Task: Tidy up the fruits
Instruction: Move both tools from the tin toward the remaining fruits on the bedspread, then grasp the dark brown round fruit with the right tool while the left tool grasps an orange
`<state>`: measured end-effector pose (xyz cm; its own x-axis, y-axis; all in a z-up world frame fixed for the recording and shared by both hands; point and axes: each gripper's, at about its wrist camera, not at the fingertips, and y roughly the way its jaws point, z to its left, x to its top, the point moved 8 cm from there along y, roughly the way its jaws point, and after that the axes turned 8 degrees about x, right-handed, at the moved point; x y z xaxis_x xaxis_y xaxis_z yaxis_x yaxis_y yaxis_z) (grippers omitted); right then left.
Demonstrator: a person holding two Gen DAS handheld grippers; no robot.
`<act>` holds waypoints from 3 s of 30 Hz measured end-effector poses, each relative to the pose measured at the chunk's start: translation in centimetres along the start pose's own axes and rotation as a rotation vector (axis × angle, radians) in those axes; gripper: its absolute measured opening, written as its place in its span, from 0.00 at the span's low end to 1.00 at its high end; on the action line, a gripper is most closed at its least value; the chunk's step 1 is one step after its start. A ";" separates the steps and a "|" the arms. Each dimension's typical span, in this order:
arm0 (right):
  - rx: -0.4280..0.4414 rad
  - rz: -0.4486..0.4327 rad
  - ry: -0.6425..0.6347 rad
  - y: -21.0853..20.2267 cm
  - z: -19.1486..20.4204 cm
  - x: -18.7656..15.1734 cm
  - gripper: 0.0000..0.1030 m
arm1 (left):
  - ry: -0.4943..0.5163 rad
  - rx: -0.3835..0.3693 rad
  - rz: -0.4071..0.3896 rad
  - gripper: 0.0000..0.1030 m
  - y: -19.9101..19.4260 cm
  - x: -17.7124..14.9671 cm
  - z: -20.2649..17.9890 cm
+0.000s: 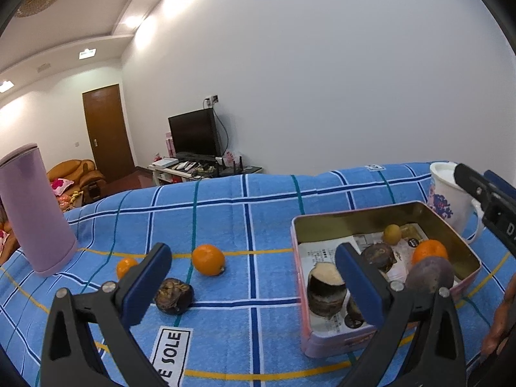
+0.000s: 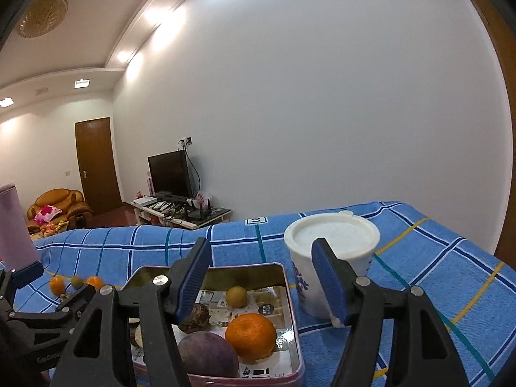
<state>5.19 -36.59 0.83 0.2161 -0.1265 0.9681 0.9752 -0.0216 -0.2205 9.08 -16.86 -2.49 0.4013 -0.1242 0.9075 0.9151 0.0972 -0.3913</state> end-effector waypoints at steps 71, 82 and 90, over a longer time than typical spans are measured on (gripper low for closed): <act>0.256 0.495 -0.071 8.5 26.7 -10.3 0.64 | -0.092 0.255 0.274 1.00 8.8 -5.4 25.1; 0.256 0.654 -0.104 12.5 29.7 -13.0 0.62 | -0.098 0.275 0.331 1.00 9.6 -6.1 26.2; 0.240 0.698 -0.114 13.0 29.2 -13.8 0.47 | -0.088 0.253 0.332 1.00 9.7 -6.2 25.9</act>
<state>16.34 -6.16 -11.92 0.7798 0.0721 0.6219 0.5907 0.2446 -0.7690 14.45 10.47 -7.98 0.6575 0.0380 0.7525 0.6941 0.3580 -0.6245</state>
